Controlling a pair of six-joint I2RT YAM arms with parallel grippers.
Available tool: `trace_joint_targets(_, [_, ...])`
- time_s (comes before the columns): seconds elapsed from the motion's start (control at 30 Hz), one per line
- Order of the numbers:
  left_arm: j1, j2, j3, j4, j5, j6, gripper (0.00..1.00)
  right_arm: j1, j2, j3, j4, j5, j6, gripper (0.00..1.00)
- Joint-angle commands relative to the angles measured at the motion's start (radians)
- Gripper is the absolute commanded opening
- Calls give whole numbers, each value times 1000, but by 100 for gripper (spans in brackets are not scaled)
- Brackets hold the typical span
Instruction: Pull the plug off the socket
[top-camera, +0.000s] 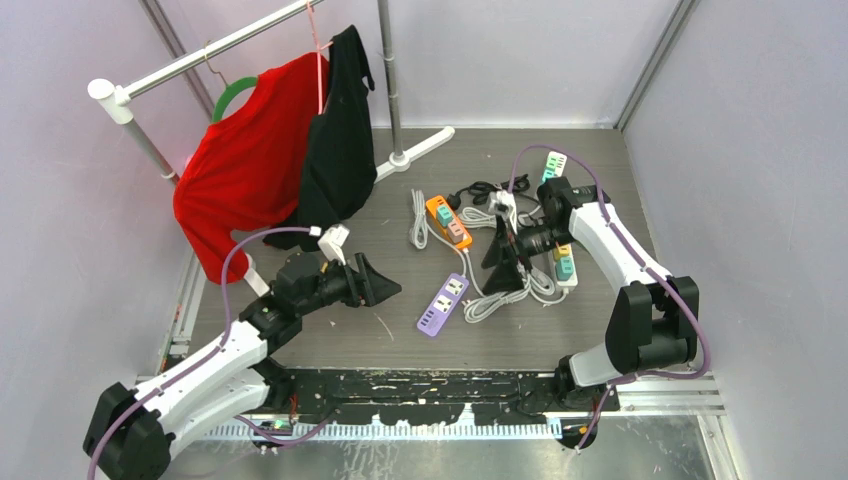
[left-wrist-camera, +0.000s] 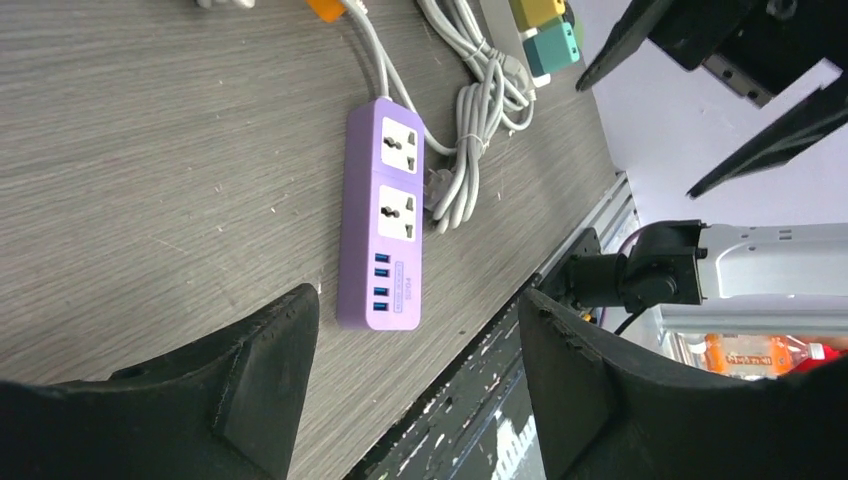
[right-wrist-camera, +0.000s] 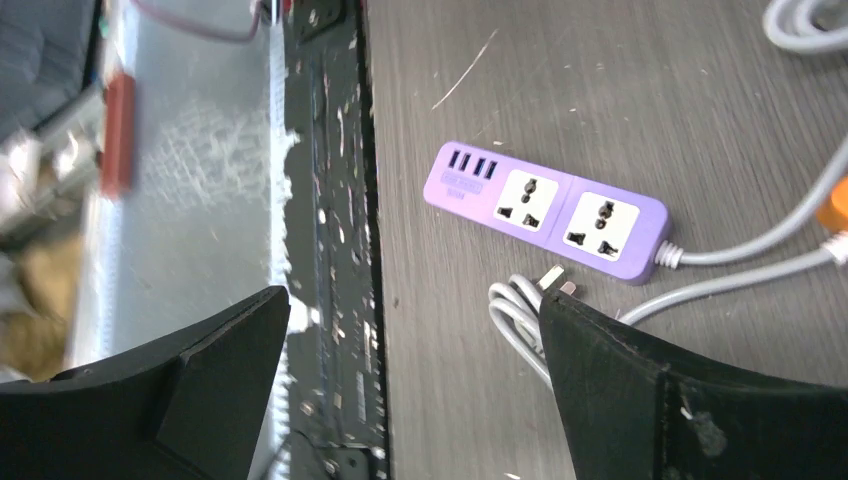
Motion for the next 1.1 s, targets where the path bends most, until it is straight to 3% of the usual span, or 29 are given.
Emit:
trace_joint_targets(0.0, [-1,-81,14,-32,-46,67,73,1,-6,3,-418,-37,-865,100])
trace_joint_targets(0.07, [-3,-115,11,-67,-68,84,74,11,35,26,-536,-10,-1109,100])
trace_joint_targets(0.17, [-3,-164,8,-110,-98,107,74,73,98,98,-554,57,-1180,100])
trace_joint_targets(0.27, [-1,-207,15,-168,-130,135,74,197,100,114,-353,159,-1007,100])
trace_joint_targets(0.33, [-2,-231,29,-215,-148,157,74,295,63,69,-105,303,-793,100])
trace_joint_targets(0.4, [-2,-253,45,-265,-168,182,75,397,52,40,50,464,-685,100])
trace_joint_targets(0.67, [-1,-322,65,-357,-206,226,75,606,170,19,289,775,-533,100])
trace_joint_targets(0.9, [-2,-354,67,-386,-211,241,75,685,233,-8,422,884,-471,99])
trace_joint_targets(1.07, [-2,-368,67,-405,-213,243,75,701,277,-10,462,936,-469,91])
